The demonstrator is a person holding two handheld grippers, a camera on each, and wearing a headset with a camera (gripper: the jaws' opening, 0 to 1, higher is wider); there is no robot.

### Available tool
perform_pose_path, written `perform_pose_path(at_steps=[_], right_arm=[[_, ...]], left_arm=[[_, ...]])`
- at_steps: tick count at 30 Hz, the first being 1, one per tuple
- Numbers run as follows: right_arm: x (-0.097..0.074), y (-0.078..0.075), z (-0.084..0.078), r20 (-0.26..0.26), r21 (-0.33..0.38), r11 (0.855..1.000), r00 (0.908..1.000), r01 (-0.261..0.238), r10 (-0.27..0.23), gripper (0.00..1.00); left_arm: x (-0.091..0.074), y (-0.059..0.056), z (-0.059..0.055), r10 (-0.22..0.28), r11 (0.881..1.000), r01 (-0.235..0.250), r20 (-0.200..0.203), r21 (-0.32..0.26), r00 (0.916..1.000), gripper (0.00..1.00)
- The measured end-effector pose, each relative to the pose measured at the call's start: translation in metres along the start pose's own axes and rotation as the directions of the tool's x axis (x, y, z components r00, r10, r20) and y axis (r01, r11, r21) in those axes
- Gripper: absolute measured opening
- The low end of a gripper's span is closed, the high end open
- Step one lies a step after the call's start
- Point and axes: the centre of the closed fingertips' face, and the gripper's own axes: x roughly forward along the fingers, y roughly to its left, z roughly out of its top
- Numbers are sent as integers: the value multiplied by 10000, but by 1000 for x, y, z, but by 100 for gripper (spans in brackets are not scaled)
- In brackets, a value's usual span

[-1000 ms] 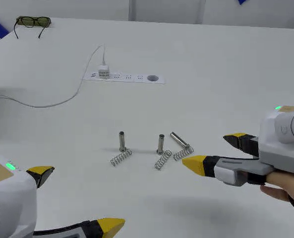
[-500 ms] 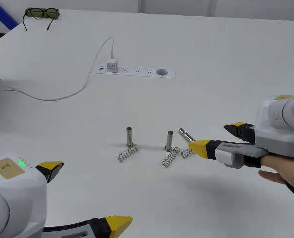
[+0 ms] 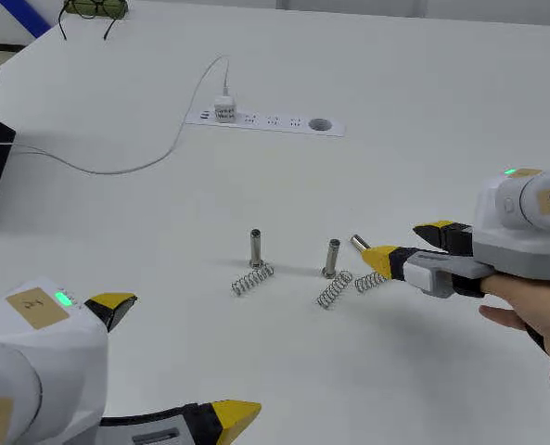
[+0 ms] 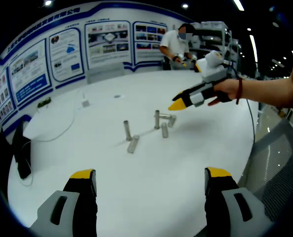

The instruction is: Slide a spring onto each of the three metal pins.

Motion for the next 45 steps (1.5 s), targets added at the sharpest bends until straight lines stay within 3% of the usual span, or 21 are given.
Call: perform_pose_path(at_steps=[24,45], right_arm=[[37,-7,-18,-333,224,9996,9993,158,-150,29],[61,-8,-18,-114,429,9989,9998,186,-181,18]], left_arm=[[9,-4,-4,-63,9996,67,-157,259,9999,90],[12,-3,-5,-104,9998,106,-164,146,9998,89]])
